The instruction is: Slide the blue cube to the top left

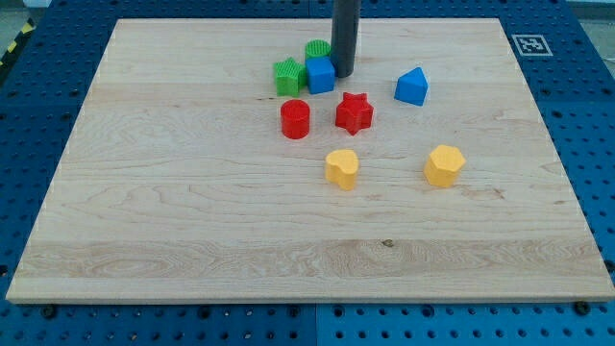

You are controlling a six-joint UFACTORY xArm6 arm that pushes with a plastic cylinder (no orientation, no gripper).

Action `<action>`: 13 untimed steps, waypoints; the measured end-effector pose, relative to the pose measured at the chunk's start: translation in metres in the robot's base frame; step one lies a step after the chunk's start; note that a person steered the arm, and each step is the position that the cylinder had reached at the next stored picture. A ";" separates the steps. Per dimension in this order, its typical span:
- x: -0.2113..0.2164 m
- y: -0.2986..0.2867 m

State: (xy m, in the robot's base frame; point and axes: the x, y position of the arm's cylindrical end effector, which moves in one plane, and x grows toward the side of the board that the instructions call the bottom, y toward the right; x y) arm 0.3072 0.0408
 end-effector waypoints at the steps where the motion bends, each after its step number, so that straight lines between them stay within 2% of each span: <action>1: 0.009 0.004; 2: 0.042 0.020; 4: 0.046 0.018; 5: 0.045 -0.005; 7: 0.024 -0.029; 10: 0.033 -0.024; 13: -0.009 -0.008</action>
State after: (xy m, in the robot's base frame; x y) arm 0.2983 0.0330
